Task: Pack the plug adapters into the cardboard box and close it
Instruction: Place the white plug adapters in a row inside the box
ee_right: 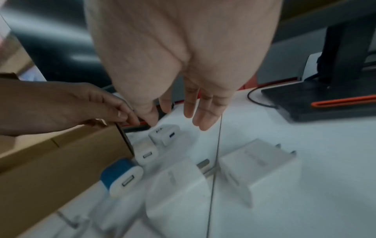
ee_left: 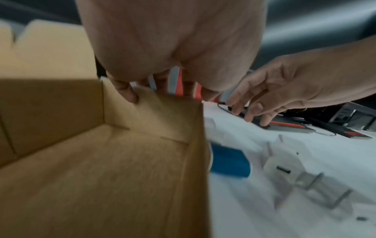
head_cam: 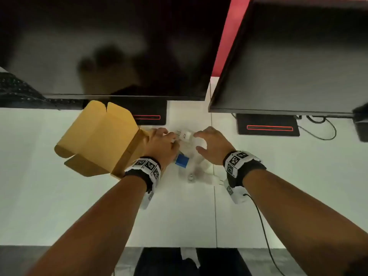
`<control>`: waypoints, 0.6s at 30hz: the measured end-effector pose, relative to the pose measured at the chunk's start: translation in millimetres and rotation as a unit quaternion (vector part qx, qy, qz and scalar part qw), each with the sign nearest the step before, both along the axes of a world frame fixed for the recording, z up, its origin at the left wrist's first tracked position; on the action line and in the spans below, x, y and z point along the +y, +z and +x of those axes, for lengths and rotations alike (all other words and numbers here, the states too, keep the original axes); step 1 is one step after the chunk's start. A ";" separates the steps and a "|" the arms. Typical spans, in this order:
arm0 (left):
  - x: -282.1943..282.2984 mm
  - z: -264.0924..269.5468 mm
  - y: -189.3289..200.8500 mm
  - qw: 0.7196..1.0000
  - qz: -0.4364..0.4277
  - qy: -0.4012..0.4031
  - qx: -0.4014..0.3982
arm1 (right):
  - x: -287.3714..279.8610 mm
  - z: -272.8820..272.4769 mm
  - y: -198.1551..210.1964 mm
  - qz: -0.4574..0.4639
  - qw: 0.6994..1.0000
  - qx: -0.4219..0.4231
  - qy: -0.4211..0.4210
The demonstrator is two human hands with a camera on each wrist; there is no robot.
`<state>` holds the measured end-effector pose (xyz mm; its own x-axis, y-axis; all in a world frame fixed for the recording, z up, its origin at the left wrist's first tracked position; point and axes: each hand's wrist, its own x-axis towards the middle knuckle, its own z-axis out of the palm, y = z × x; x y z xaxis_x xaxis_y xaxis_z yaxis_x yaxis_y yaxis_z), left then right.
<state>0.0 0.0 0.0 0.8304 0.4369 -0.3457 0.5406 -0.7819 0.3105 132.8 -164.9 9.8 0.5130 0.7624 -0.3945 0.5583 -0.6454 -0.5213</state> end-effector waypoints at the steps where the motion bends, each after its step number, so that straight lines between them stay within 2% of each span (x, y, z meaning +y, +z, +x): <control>1: 0.8 0.8 -2.3 1.000 -0.008 -0.003 0.003 | 4.5 0.4 -3.4 -0.010 1.000 -0.006 0.007; 10: 4.7 13.6 -9.2 0.997 0.004 -0.047 0.053 | 33.8 -12.7 -12.6 -0.093 0.992 -0.047 0.078; 15: 2.3 22.4 -4.9 0.991 -0.041 -0.073 0.108 | 2.0 -5.0 -14.3 -0.104 0.991 -0.048 0.067; 18: -7.1 28.6 -3.8 0.990 -0.060 -0.064 0.111 | -20.5 2.1 -11.8 -0.114 0.990 -0.036 0.071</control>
